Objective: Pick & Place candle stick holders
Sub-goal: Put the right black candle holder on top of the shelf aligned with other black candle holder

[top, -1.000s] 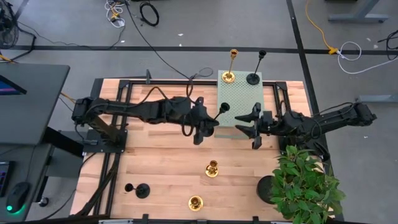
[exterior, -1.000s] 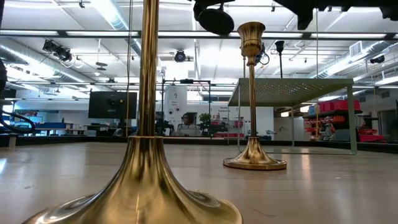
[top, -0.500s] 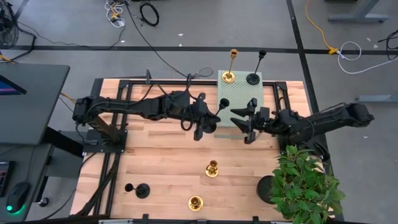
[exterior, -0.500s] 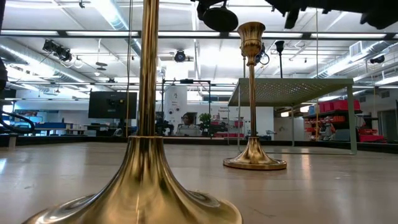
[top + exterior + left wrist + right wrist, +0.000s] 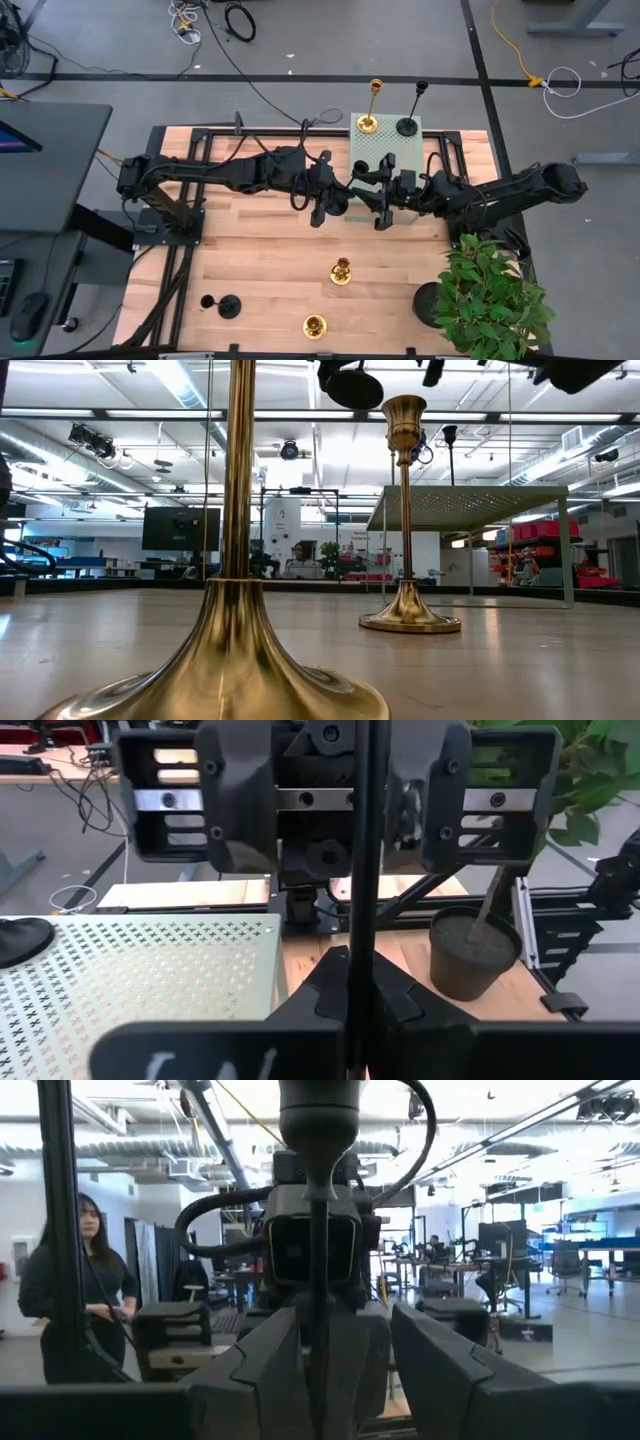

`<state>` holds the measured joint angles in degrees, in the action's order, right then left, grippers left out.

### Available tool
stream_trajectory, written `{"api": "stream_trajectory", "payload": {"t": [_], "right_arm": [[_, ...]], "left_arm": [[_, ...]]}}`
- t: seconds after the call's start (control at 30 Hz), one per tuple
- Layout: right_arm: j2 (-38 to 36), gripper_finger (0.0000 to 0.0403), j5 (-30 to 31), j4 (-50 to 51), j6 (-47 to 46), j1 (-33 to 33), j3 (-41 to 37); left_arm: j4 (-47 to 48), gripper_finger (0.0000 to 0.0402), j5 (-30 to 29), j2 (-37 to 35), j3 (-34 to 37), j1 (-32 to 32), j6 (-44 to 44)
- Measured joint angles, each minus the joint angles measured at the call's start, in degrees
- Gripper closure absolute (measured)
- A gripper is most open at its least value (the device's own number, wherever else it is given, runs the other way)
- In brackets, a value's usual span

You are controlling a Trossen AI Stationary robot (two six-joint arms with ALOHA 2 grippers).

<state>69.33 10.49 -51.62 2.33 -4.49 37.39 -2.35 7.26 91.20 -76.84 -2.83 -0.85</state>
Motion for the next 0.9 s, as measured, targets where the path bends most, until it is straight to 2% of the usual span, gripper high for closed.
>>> {"api": "stream_trajectory", "payload": {"t": [0.17,0.4,0.5,0.67,0.7,0.9], "right_arm": [[2.4,0.0240,0.0,0.0,0.3,0.0,3.3],[5.0,0.0245,0.0,4.7,1.3,0.0,6.8],[5.0,0.0276,0.8,5.1,1.2,0.0,6.9],[5.0,0.0377,-0.1,5.4,1.8,0.0,6.9],[5.0,0.0387,-0.6,5.6,2.7,0.0,6.9],[4.9,0.0394,-1.0,6.3,2.4,0.0,6.9]], "left_arm": [[0.0,0.0378,0.1,0.0,0.0,0.0,0.0],[0.0,0.0394,0.1,0.0,0.0,0.0,-0.3],[0.0,0.0392,0.1,0.0,0.0,0.0,-0.3],[0.0,0.0375,0.1,0.0,0.0,0.0,-0.3],[0.0,0.0375,0.1,0.0,0.0,0.0,-0.3],[0.2,0.0389,0.1,0.1,0.0,0.0,-0.7]]}}
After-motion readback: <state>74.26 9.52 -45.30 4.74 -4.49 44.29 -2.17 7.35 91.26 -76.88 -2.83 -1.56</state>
